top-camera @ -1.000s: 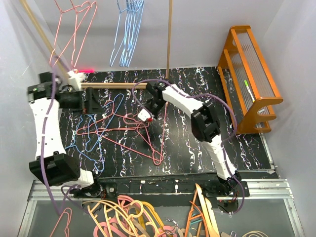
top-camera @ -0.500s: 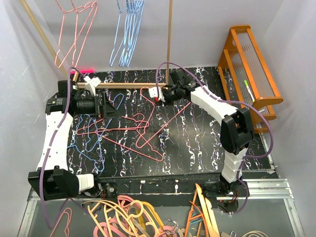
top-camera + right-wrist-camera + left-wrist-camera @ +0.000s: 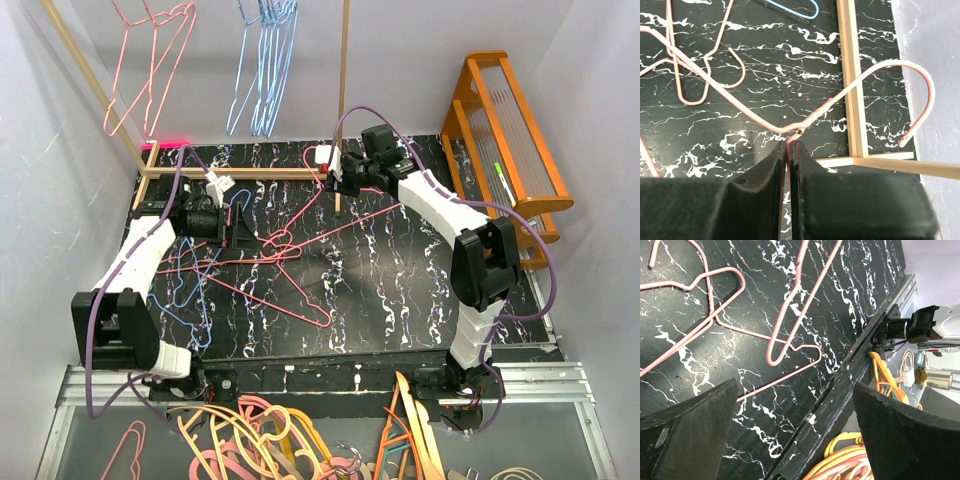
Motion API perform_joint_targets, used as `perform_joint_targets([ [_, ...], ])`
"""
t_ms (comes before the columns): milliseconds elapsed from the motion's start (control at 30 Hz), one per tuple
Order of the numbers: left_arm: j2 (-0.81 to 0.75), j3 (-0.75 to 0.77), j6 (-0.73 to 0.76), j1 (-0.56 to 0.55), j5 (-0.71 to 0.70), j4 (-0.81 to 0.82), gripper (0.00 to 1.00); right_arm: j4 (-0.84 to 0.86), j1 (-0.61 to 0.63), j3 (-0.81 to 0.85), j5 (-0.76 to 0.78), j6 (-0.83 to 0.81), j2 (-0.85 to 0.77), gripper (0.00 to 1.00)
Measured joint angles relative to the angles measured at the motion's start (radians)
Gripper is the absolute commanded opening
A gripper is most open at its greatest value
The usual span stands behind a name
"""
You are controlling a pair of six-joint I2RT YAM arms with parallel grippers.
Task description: Organize the hangers
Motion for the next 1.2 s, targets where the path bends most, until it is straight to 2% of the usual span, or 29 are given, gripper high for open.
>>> perform_joint_targets([
  [133,0.064,-0.052,0.01,-0.013,-0.002,0.084,0.97,0.032,-0.019,0.0,-0.007,0.051,-0.002,0.08],
  [367,0.138,-0.055,0.005,-0.034,0.018,0.201,0.97,0.065,-0.023,0.0,-0.037,0.121,-0.002,0.08],
  [433,0.151,-0.053,-0.002,-0.039,0.025,0.222,0.93,0.069,-0.023,0.001,-0.042,0.13,-0.002,0.08],
  [467,0.157,-0.05,-0.007,-0.042,0.031,0.235,0.87,0.072,-0.023,0.002,-0.043,0.135,-0.002,0.08],
  [500,0.164,-0.048,-0.013,-0.045,0.035,0.249,0.75,0.076,-0.022,0.003,-0.047,0.142,-0.002,0.08],
  [533,0.171,-0.046,-0.023,-0.048,0.042,0.264,0.6,0.08,-0.019,0.005,-0.047,0.146,-0.001,0.08],
  [600,0.185,-0.045,-0.042,-0.056,0.053,0.293,0.23,0.084,-0.013,0.01,-0.048,0.151,0.0,0.08],
  [633,0.191,-0.044,-0.055,-0.06,0.058,0.308,0.13,0.087,-0.011,0.011,-0.048,0.152,0.002,0.08],
  [700,0.201,-0.039,-0.071,-0.066,0.07,0.332,0.0,0.093,-0.004,0.016,-0.048,0.153,0.008,0.08],
  [800,0.203,-0.022,-0.072,-0.069,0.116,0.335,0.0,0.121,0.003,0.018,-0.02,0.155,0.026,0.08],
  [833,0.203,0.0,-0.068,-0.071,0.125,0.319,0.0,0.131,0.002,0.018,-0.011,0.159,0.034,0.15],
  [867,0.203,0.01,-0.064,-0.073,0.125,0.311,0.0,0.135,0.002,0.019,-0.003,0.166,0.041,0.3],
  [967,0.186,0.068,-0.013,-0.071,0.063,0.225,0.0,0.133,0.008,0.022,-0.007,0.213,0.053,0.9],
  [1000,0.165,0.086,0.016,-0.065,0.024,0.193,0.0,0.133,0.017,0.024,-0.011,0.226,0.053,0.97],
  [1100,0.036,0.088,0.088,-0.016,-0.097,0.106,0.0,0.139,0.038,0.045,-0.021,0.28,0.053,0.98],
  [1200,-0.151,0.063,0.154,0.09,-0.204,0.045,0.0,0.15,0.055,0.08,-0.028,0.324,0.053,0.98],
])
